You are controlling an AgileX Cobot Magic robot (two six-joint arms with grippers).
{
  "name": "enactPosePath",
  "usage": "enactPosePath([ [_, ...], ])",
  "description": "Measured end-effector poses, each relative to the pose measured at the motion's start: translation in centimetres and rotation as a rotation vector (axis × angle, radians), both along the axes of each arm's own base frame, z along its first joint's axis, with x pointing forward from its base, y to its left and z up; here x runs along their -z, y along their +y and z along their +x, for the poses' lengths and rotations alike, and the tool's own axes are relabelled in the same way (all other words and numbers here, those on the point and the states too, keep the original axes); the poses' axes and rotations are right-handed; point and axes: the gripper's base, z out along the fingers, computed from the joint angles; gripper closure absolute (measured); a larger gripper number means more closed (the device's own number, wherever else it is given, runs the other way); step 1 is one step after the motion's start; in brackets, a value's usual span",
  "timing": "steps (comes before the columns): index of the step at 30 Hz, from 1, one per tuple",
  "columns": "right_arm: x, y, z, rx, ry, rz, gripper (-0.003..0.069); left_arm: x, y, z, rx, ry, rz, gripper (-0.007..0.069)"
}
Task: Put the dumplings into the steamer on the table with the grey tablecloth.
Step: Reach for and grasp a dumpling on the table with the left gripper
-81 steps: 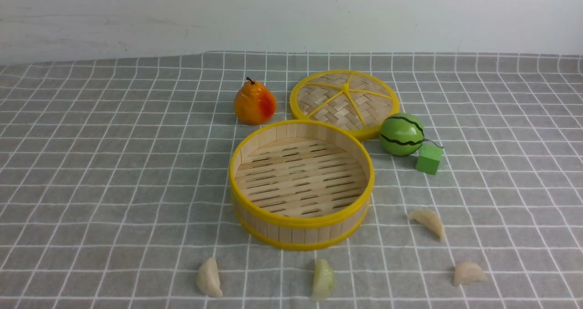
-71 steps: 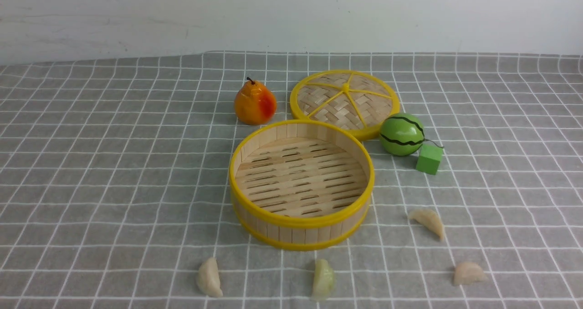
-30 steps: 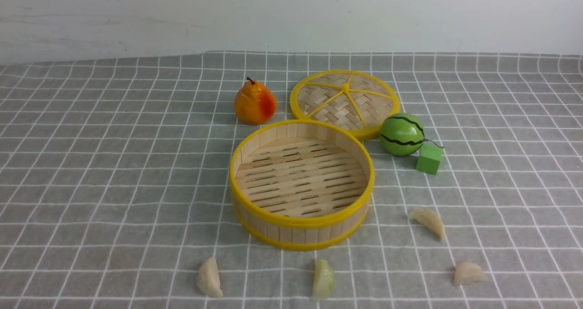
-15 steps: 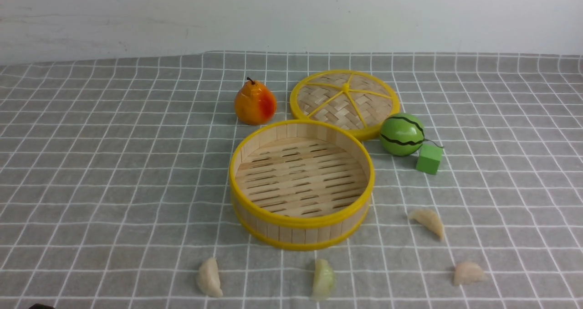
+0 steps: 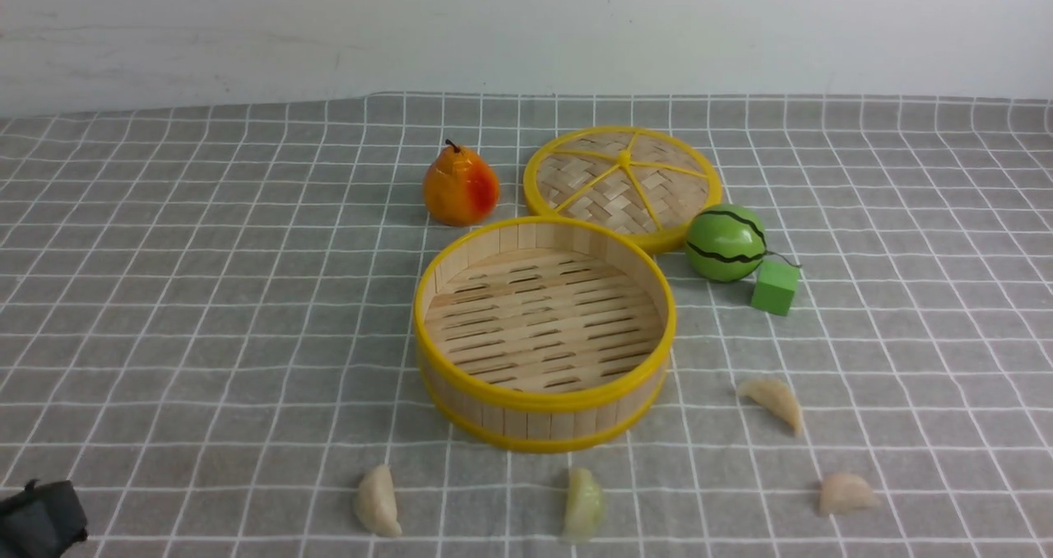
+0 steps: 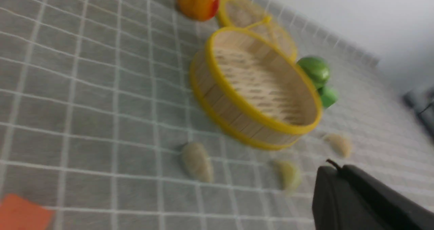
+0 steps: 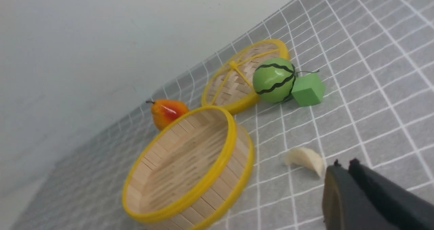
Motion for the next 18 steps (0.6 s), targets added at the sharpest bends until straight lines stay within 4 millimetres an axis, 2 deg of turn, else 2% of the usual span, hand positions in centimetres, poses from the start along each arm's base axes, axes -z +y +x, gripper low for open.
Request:
enactPosePath([
  [3, -3.0, 0.4, 2.2, -0.103, 0.089, -0.206, 0.0679, -1.6, 0.7, 2.5, -0.005, 0.191, 0.147, 0.0638],
  [5, -4.1, 1.0, 3.4, -0.223, 0.172, -0.332, 0.0679, -2.1, 0.9, 3.6, 0.007, 0.310, 0.227, 0.0638],
  [9, -6.0, 2.4, 5.4, -0.469, 0.290, -0.455, 0.0679, -2.4, 0.4, 6.1, 0.084, 0.505, 0.363, 0.0638],
  [10, -5.9, 2.5, 5.5, -0.483, 0.302, -0.459, 0.0679, -2.3, 0.4, 6.2, 0.089, 0.516, 0.375, 0.0638],
  [11, -6.4, 3.4, 6.2, -0.601, 0.345, -0.499, 0.0679, -2.0, -0.4, 7.6, 0.137, 0.575, 0.420, 0.0633],
  [12, -6.3, 3.6, 6.2, -0.615, 0.356, -0.502, 0.0679, -1.9, -0.5, 7.7, 0.144, 0.580, 0.425, 0.0631],
  [13, -6.3, 4.7, 6.7, -0.733, 0.403, -0.553, 0.0679, -1.4, -1.6, 8.9, 0.197, 0.629, 0.455, 0.0595],
  [15, -5.9, 5.7, 7.2, -0.827, 0.456, -0.610, 0.0678, -0.6, -3.0, 10.3, 0.259, 0.674, 0.486, 0.0539],
  [18, -5.2, 7.2, 7.7, -0.940, 0.512, -0.687, 0.0677, 0.9, -5.5, 12.5, 0.337, 0.703, 0.525, 0.0382],
])
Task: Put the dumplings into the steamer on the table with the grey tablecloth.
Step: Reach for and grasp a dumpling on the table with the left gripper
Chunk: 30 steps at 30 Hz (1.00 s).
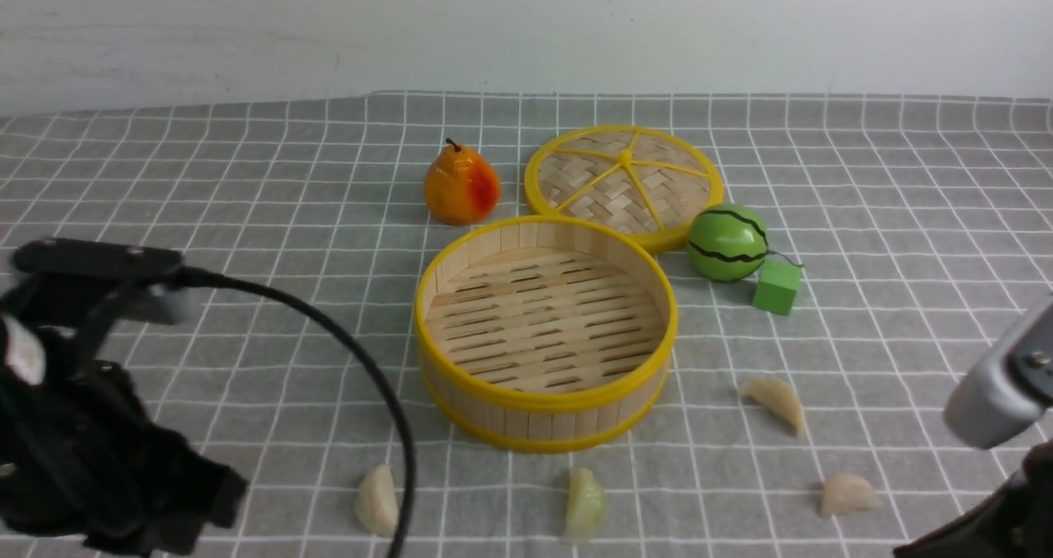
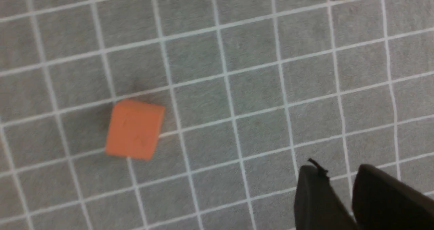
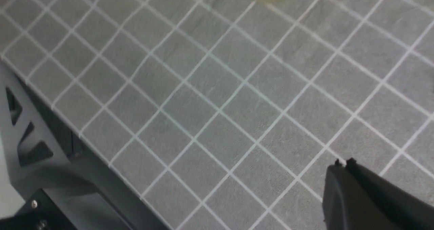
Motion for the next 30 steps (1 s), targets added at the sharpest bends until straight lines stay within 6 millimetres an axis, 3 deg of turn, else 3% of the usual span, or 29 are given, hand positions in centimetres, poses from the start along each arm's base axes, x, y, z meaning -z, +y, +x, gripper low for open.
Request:
enactPosePath([
  [4, 0.7, 1.1, 0.4, -0.055, 0.028, -0.031, 0.0674, 2.7, -2.7, 3.5, -0.021, -0.002, -0.022, 0.0158],
  [9, 0.6, 1.2, 0.6, -0.056, 0.010, -0.035, 0.0674, 6.9, -4.4, 6.7, -0.139, 0.045, -0.035, 0.0031],
  [14, 0.6, 1.1, 0.7, -0.052, -0.001, -0.035, 0.0674, 12.1, -5.6, 9.0, -0.220, 0.110, -0.027, 0.0062],
  [17, 0.6, 1.1, 0.7, -0.052, -0.005, -0.041, 0.0674, 13.6, -6.0, 9.5, -0.237, 0.121, -0.038, 0.0099],
  [30, 0.6, 1.0, 0.7, -0.053, -0.011, -0.051, 0.0674, 13.7, -6.2, 10.0, -0.242, 0.091, -0.057, 0.0195],
])
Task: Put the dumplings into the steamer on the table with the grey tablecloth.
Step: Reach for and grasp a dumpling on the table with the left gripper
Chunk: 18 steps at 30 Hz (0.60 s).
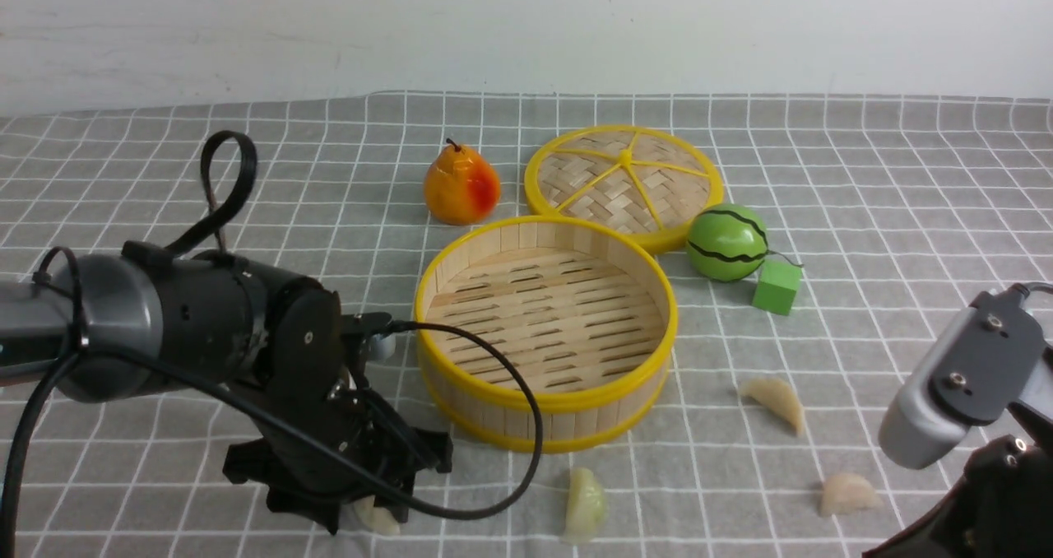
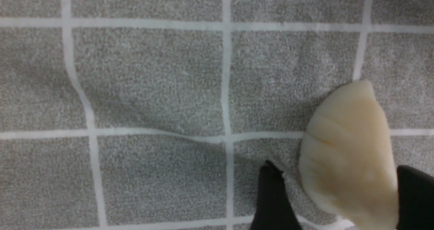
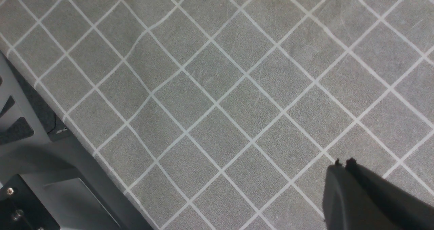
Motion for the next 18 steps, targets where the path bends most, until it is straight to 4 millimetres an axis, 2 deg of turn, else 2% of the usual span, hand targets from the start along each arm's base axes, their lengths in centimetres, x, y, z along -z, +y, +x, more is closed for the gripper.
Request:
enactPosePath([
  [4, 0.0, 0.0, 0.0, 0.000, 0.000, 0.000, 0.0674, -0.3, -0.2, 0.2, 0.021, 0.019, 0.010, 0.0256],
  [8, 0.0, 0.0, 0.0, 0.002, -0.005, 0.002, 0.0674, -1.1, -0.5, 0.6, 0.049, 0.051, 0.020, 0.0264],
  [13, -0.1, 0.0, 0.2, 0.010, -0.024, 0.007, 0.0674, -2.5, -0.9, 1.5, 0.062, 0.024, 0.009, 0.0205],
  [18, -0.1, 0.0, 0.2, 0.010, -0.024, 0.007, 0.0673, -1.9, -1.0, 1.7, 0.065, 0.043, 0.020, 0.0132],
])
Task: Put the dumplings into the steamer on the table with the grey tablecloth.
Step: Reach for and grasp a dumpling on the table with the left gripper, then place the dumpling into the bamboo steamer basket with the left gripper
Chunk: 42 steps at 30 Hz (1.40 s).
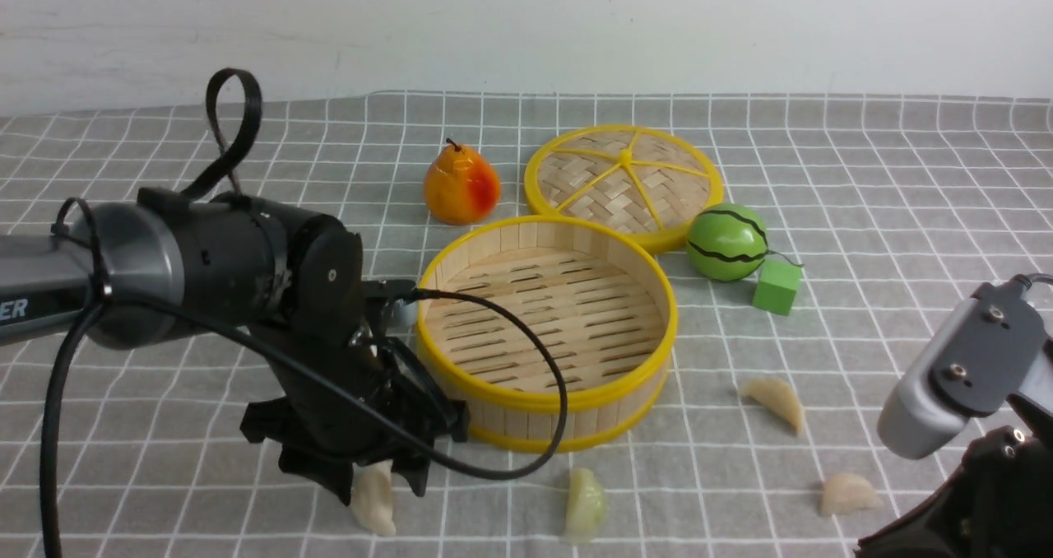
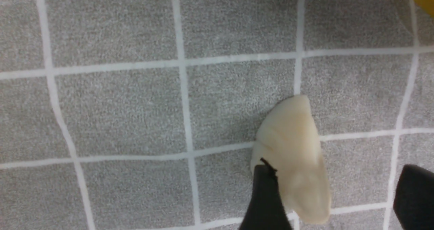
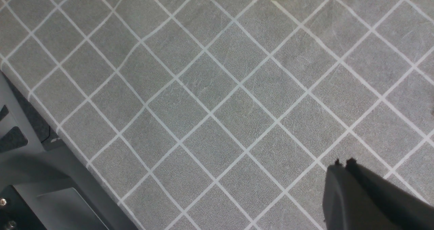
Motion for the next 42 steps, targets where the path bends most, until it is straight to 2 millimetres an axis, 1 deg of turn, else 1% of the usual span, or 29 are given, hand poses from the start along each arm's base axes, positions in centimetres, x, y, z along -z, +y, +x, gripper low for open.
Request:
enactPosePath([
  [2, 0.0, 0.0, 0.0, 0.000, 0.000, 0.000, 0.0673, 0.4, 0.0, 0.0, 0.000, 0.012, 0.006, 0.0123],
  [3, 0.0, 0.0, 0.0, 0.000, 0.000, 0.000, 0.0671, 1.0, -0.1, 0.1, 0.000, 0.027, 0.014, 0.0119],
  [6, 0.0, 0.0, 0.0, 0.000, 0.000, -0.001, 0.0670, 1.8, -0.1, 0.2, 0.002, 0.050, 0.028, 0.0135],
  [8, 0.0, 0.0, 0.0, 0.000, 0.000, -0.001, 0.0667, 1.9, -0.1, 0.3, 0.005, 0.050, 0.033, 0.0188],
  [9, 0.0, 0.0, 0.0, 0.000, 0.000, -0.001, 0.0666, 1.9, 0.0, 0.3, 0.008, 0.051, 0.037, 0.0230],
  [11, 0.0, 0.0, 0.0, 0.000, 0.000, -0.001, 0.0664, 1.8, 0.0, 0.3, 0.014, 0.054, 0.047, 0.0353],
  [12, 0.0, 0.0, 0.0, 0.000, 0.000, -0.001, 0.0663, 1.5, 0.0, 0.3, 0.015, 0.061, 0.048, 0.0395],
  [13, 0.0, 0.0, 0.0, 0.000, 0.000, -0.001, 0.0662, 1.2, 0.0, 0.3, 0.025, 0.058, 0.048, 0.0414],
  [14, 0.0, 0.0, 0.0, 0.000, 0.000, -0.001, 0.0662, 0.8, -0.1, 0.3, 0.036, 0.060, 0.049, 0.0414],
  [16, 0.0, 0.0, 0.0, 0.000, 0.000, -0.001, 0.0661, -0.6, -0.2, 0.5, 0.074, 0.053, 0.052, 0.0412],
  [18, 0.0, 0.0, 0.0, 0.000, -0.001, -0.002, 0.0659, -2.7, -0.4, 0.9, 0.105, 0.023, 0.045, 0.0412],
  [20, 0.0, 0.0, 0.0, 0.000, -0.001, -0.002, 0.0658, -5.5, -0.7, 1.6, 0.131, -0.037, 0.026, 0.0412],
  [22, 0.0, 0.0, 0.0, 0.000, -0.001, -0.002, 0.0656, -8.8, -1.2, 2.5, 0.150, -0.113, -0.002, 0.0412],
  [24, 0.0, 0.0, 0.0, 0.001, -0.003, -0.001, 0.0654, -10.8, -1.6, 3.3, 0.164, -0.173, -0.022, 0.0412],
  [25, 0.0, 0.0, 0.1, 0.003, -0.009, 0.002, 0.0652, -12.1, -2.0, 4.1, 0.171, -0.219, -0.038, 0.0412],
  [26, 0.0, 0.0, 0.1, 0.004, -0.010, 0.002, 0.0652, -12.3, -2.1, 4.3, 0.171, -0.224, -0.040, 0.0412],
  [27, -0.1, 0.0, 0.2, 0.007, -0.018, 0.005, 0.0652, -13.0, -2.6, 5.2, 0.172, -0.254, -0.051, 0.0412],
  [28, -0.1, 0.0, 0.2, 0.009, -0.022, 0.007, 0.0650, -13.2, -2.9, 5.9, 0.172, -0.264, -0.055, 0.0412],
  [30, -0.1, 0.0, 0.2, 0.009, -0.024, 0.007, 0.0649, -12.9, -3.7, 7.5, 0.174, -0.265, -0.056, 0.0412],
  [32, -0.1, 0.0, 0.2, 0.009, -0.024, 0.007, 0.0646, -11.6, -4.7, 9.5, 0.177, -0.248, -0.050, 0.0412],
  [33, -0.1, 0.0, 0.2, 0.009, -0.024, 0.007, 0.0646, -11.5, -4.9, 9.9, 0.177, -0.250, -0.051, 0.0412],
  [35, -0.1, 0.0, 0.2, 0.009, -0.025, 0.005, 0.0642, -9.0, -5.9, 11.8, 0.177, -0.220, -0.037, 0.0412],
  [36, -0.1, 0.0, 0.2, 0.009, -0.025, 0.005, 0.0642, -8.8, -5.9, 12.0, 0.176, -0.219, -0.035, 0.0412],
  [37, -0.1, 0.0, 0.2, 0.009, -0.025, 0.005, 0.0639, -7.5, -6.3, 13.0, 0.165, -0.210, -0.024, 0.0412],
  [38, -0.1, 0.0, 0.2, 0.009, -0.025, 0.005, 0.0638, -6.6, -6.6, 13.6, 0.157, -0.206, -0.015, 0.0412],
  [40, -0.1, 0.0, 0.2, 0.009, -0.025, 0.005, 0.0638, -5.0, -6.8, 14.5, 0.147, -0.195, 0.005, 0.0412],
  [42, -0.1, 0.0, 0.2, 0.009, -0.025, 0.005, 0.0636, -3.7, -7.0, 14.9, 0.144, -0.185, 0.017, 0.0412],
])
